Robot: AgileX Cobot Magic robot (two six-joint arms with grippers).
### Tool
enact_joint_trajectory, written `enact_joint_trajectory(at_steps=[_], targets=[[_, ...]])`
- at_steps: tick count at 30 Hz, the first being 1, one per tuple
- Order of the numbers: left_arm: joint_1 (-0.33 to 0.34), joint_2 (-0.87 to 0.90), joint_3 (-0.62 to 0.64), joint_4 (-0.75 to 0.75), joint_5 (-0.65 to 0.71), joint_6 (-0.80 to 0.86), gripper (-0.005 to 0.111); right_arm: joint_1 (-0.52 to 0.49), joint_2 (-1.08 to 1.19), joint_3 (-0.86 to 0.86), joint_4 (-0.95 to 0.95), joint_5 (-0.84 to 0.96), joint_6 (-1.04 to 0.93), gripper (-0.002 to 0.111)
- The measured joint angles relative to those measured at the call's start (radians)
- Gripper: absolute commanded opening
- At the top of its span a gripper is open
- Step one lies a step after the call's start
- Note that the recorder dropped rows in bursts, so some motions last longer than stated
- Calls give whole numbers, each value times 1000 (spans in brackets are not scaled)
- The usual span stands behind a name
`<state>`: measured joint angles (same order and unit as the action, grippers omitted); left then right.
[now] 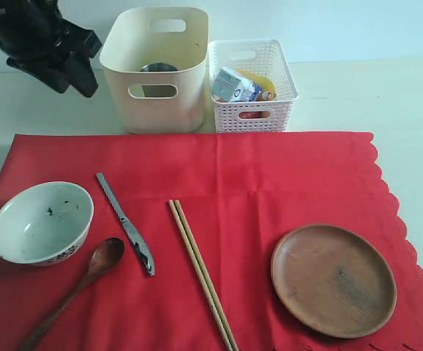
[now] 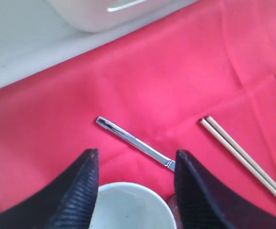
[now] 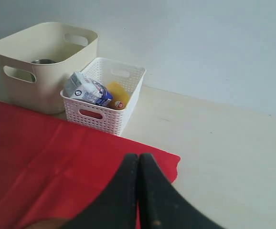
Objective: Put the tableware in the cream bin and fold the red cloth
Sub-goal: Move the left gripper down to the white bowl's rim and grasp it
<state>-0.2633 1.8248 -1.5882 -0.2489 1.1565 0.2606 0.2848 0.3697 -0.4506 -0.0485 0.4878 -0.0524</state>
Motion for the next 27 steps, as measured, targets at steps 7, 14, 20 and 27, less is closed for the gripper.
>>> enact_joint_trajectory(at_steps=[7, 14, 20, 27], targets=[[88, -78, 155, 4, -51, 0, 49, 0, 0, 0, 0, 0, 0, 0], [164, -122, 296, 4, -120, 0, 49, 0, 0, 0, 8, 0, 0, 0], [173, -126, 412, 4, -182, 0, 49, 0, 0, 0, 20, 0, 0, 0], [173, -127, 541, 4, -294, 14, 49, 0, 0, 0, 23, 0, 0, 0]])
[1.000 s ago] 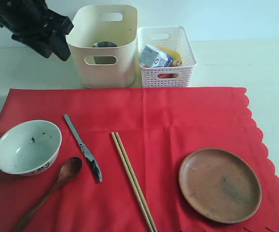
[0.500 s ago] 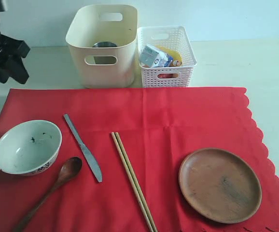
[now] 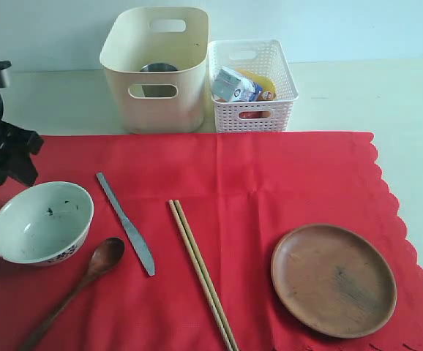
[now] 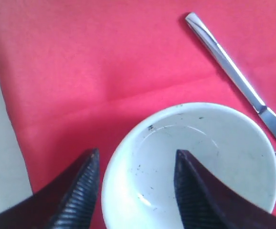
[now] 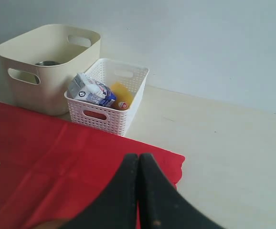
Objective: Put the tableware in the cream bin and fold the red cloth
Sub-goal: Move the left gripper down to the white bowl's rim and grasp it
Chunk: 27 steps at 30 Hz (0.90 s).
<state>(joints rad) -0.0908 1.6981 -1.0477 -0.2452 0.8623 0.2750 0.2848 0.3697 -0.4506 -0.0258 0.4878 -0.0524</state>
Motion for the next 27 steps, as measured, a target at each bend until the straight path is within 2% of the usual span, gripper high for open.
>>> enact_joint_trajectory(at_steps=[15, 27], targets=[[0, 0, 175, 0, -206, 30, 49, 0, 0, 0, 0, 0, 0, 0], [0, 33, 193, -61, -220, 57, 49, 0, 0, 0, 0, 0, 0, 0]])
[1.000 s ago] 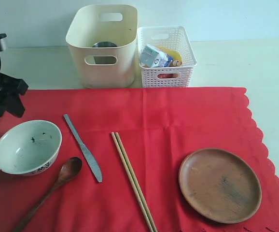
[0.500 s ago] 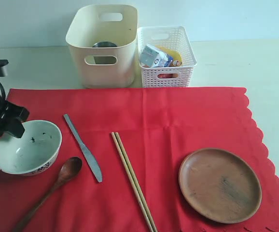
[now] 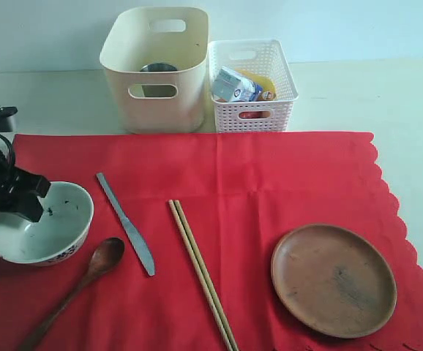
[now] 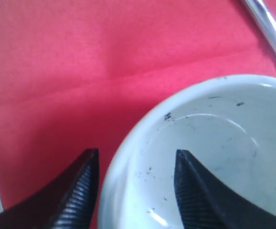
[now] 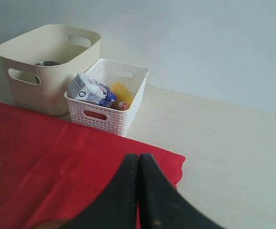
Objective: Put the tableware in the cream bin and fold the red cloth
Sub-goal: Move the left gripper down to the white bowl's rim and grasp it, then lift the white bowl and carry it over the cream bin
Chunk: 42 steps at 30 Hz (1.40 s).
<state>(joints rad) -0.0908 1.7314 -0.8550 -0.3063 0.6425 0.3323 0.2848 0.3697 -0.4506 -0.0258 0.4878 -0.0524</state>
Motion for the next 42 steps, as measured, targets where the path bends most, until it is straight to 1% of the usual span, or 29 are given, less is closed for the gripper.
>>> enact_joint_trajectory(at_steps=[4, 6, 7, 8, 9, 10, 15, 26, 33, 38, 42], targets=[[0, 31, 0, -4, -2, 6, 49, 0, 0, 0, 0, 0, 0, 0], [0, 53, 0, -7, -2, 6, 44, 0, 0, 0, 0, 0, 0, 0], [0, 59, 0, -8, -2, 6, 34, 0, 0, 0, 0, 0, 0, 0], [0, 65, 0, -10, -9, 6, 20, 0, 0, 0, 0, 0, 0, 0], [0, 67, 0, -10, -16, 6, 12, 0, 0, 0, 0, 0, 0, 0], [0, 67, 0, -10, -18, 6, 0, 0, 0, 0, 0, 0, 0, 0], [2, 48, -2, -45, 9, 11, 0, 0, 0, 0, 0, 0, 0, 0], [2, -79, -13, -19, -2, 11, 0, 0, 0, 0, 0, 0, 0, 0], [2, -155, -95, -18, 0, 11, 0, 0, 0, 0, 0, 0, 0, 0], [2, -172, -172, -43, 0, 11, 0, 0, 0, 0, 0, -2, 0, 0], [2, -172, -232, -76, -38, 11, 0, 0, 0, 0, 0, -2, 0, 0]])
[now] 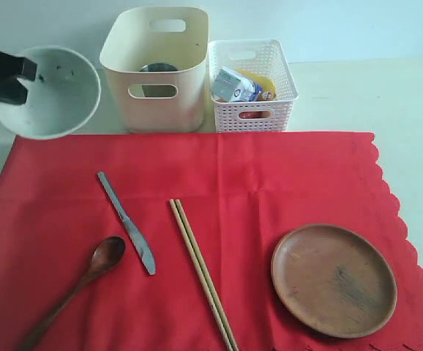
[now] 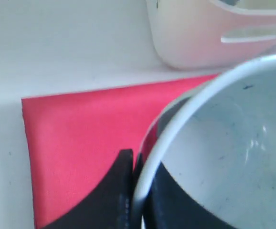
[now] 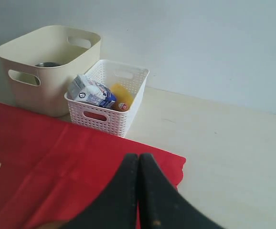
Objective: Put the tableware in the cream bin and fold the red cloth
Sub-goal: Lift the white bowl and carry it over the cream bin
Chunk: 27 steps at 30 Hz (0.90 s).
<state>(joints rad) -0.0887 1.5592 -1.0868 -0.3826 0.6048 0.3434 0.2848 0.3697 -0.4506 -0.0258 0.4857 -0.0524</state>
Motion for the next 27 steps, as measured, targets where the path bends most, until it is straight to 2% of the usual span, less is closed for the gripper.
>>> enact_joint_trajectory(at_steps=[9, 14, 17, 27], targets=[[0, 33, -155, -92, -250, 0, 0, 0, 0, 0, 0, -4, 0, 0], [-15, 187, -306, -160, -263, 0, 0, 0, 0, 0, 0, -4, 0, 0], [-50, 306, -451, -175, -264, 0, 0, 0, 0, 0, -13, -4, 0, 0], [-124, 559, -755, -213, -311, 0, 0, 0, 0, 2, -22, -4, 0, 0]])
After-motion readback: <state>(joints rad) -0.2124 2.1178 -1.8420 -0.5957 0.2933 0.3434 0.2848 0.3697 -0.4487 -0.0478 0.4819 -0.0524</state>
